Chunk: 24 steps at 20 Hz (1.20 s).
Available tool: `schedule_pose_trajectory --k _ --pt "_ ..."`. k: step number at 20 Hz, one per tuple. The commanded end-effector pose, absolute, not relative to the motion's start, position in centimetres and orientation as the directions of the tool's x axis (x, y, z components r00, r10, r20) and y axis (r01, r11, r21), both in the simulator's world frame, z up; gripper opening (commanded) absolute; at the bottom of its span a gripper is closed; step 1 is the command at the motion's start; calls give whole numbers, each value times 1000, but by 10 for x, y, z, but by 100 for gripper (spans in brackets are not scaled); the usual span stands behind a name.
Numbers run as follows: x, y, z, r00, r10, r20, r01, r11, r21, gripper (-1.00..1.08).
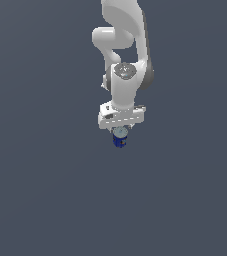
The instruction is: Pick up the object and move it to a goal position.
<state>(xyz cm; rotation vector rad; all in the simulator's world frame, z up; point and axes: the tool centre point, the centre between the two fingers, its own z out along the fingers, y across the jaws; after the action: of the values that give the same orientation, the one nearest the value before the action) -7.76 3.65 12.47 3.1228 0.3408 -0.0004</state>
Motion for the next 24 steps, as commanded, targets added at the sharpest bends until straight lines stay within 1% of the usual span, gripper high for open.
schedule_pose_trajectory --k 1,12,17,18,24 --pt "-78 36 124 976 216 0 216 -976 0 100" --pt "-80 37 81 976 218 0 218 -976 0 100" --pt "-79 37 74 976 218 0 218 -976 0 100" --pt "-79 37 74 976 218 0 218 -976 0 -100" --pt "-79 37 74 976 218 0 218 -976 0 -100"
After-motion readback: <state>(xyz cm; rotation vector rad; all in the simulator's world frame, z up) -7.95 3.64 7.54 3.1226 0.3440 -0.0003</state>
